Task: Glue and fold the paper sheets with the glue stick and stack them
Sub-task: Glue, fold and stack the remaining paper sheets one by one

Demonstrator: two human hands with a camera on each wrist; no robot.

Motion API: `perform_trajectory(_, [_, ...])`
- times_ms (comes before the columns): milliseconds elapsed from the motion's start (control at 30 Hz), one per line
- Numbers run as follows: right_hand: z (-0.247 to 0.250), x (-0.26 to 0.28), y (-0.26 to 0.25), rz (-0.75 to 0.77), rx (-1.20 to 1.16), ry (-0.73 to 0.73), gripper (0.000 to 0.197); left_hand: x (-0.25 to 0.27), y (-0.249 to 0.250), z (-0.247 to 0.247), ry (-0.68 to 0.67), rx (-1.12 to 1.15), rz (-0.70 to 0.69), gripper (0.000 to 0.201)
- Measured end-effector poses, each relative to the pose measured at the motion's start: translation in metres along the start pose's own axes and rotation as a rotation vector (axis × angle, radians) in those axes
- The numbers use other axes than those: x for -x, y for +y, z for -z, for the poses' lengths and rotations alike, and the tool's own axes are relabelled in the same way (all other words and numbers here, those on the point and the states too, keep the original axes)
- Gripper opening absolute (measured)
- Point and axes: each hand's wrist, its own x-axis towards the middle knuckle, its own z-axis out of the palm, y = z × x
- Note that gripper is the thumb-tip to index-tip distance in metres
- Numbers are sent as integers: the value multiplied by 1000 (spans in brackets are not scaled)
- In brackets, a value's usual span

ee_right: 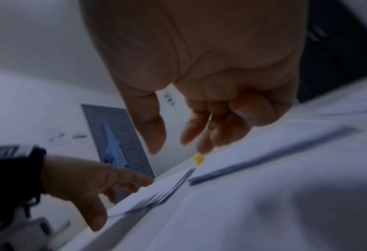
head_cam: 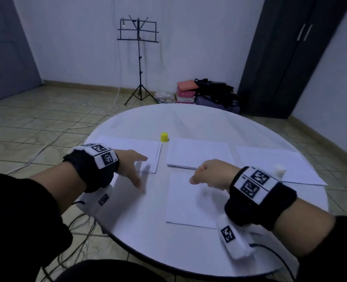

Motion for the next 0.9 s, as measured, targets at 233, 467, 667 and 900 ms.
perform_trajectory(233, [-20, -97, -100, 125, 351, 28, 49, -25, -74, 12, 92, -53, 297, 61])
perform_trajectory(467, [-32, -141, -128, 112, 606, 38, 51, -40, -90, 19, 50, -17, 259, 47])
perform_trajectory(667, [-31, -147, -127, 115, 721, 65, 52, -51, -98, 19, 73, 23, 262, 55])
perform_trajectory(900, [-37, -149, -137, 110, 683, 57, 42, -56, -100, 21, 52, 7, 260, 55])
